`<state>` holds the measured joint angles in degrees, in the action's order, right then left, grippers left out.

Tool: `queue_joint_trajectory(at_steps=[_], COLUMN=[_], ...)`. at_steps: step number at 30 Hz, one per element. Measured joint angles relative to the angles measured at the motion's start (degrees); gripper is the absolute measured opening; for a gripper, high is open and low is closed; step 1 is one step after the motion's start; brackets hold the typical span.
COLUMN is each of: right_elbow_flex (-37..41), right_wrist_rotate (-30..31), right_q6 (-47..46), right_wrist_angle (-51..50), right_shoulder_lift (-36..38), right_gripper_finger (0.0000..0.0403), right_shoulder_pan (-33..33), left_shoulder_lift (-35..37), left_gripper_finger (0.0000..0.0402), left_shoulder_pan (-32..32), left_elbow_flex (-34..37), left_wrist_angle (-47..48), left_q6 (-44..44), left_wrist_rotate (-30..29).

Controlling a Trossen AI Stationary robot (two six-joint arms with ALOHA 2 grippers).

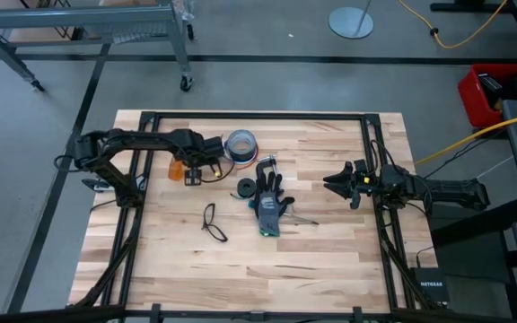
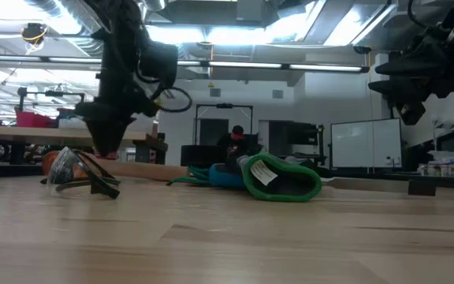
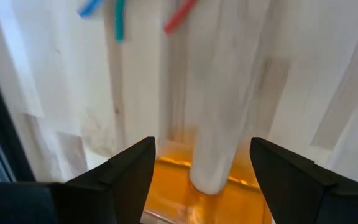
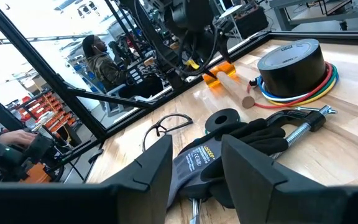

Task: Coil cords
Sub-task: Uncoil the green wire from the black spool

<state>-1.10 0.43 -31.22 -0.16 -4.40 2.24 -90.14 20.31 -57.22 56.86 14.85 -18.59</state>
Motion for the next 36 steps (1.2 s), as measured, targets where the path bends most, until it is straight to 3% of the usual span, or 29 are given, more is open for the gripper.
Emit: queue_joint_trajectory(at_steps=[6,13,25,36], right_elbow_flex=[0.0,0.0,0.0,0.0], right_wrist_rotate=[0.0,0.0,0.0,0.0], right_q6=[0.0,0.0,0.2,0.2], right_wrist_angle=[0.0,0.0,0.0,0.0], right_shoulder_lift=[0.0,0.0,0.0,0.0], right_gripper_finger=[0.0143,0.0143,0.0143,0.0143], right_shoulder_pan=[0.0,0.0,0.0,0.0], left_shoulder_lift=[0.0,0.0,-4.3,-10.2], left_gripper_finger=[0.0256,0.0256,0.0234,0.0168], left_shoulder_pan=[-2.6,-9.8,-20.4,-23.9], left_elbow_flex=[-4.1,-5.1,-5.1,-5.1], left_wrist_angle=[-2.5,-17.6,-27.4,-28.6], left_q6=[-3.5,-5.7,8.0,9.8], left_wrist_rotate=[3.4,12.6,2.9,-1.0])
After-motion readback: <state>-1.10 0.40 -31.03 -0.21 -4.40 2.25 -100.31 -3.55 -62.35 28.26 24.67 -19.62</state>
